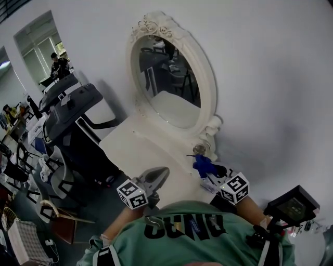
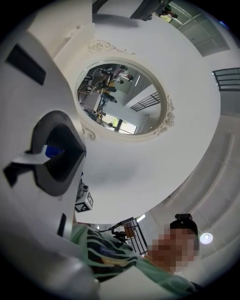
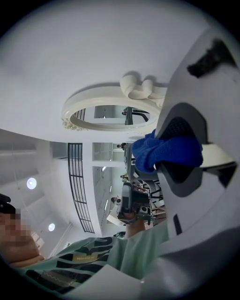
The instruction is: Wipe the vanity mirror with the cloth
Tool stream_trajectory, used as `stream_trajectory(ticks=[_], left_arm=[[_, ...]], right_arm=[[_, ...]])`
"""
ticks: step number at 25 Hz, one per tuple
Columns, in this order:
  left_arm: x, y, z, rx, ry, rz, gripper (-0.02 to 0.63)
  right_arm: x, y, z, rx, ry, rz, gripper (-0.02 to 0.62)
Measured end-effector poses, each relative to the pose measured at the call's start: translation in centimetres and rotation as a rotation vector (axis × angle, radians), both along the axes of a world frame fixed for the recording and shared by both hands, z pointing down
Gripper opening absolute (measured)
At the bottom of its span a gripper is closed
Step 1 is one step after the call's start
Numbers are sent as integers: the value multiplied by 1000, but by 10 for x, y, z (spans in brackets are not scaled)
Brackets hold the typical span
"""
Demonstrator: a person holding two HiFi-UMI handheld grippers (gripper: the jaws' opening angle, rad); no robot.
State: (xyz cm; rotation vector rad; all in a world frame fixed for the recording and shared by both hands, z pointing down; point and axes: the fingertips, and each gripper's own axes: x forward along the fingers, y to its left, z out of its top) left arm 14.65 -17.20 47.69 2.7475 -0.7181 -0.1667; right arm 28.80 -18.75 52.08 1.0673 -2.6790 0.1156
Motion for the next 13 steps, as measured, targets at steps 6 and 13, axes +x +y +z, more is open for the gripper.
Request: stream_trajectory(ticks=[6, 13], left_arm=[[-3, 3, 3, -7, 6, -20, 6], [-1, 5, 5, -6, 0, -18, 6]], right_arm=[[-3, 2, 1, 16, 39, -21, 71], [-4, 3, -2, 43, 64, -32, 71]])
